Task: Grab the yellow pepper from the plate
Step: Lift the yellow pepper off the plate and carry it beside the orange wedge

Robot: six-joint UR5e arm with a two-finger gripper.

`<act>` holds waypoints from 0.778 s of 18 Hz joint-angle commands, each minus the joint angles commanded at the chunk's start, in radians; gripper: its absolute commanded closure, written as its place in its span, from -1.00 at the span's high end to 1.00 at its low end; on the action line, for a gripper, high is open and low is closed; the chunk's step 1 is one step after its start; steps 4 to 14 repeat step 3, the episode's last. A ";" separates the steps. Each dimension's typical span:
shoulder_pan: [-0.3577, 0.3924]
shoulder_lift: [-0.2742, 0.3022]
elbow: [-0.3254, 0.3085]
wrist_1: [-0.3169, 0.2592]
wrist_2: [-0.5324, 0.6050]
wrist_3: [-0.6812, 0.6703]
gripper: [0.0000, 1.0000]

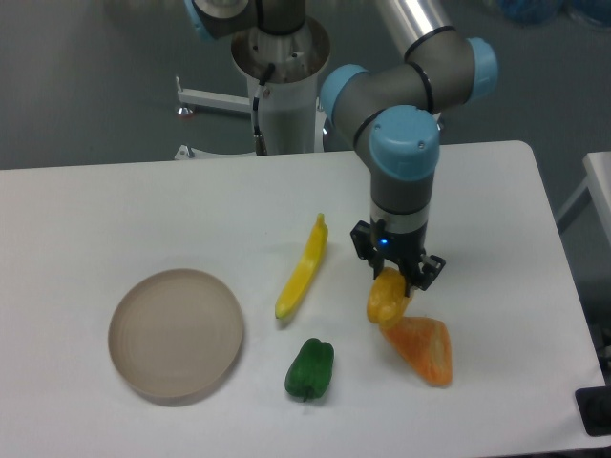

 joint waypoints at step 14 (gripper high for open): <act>0.000 -0.003 0.002 0.006 0.003 0.002 -0.11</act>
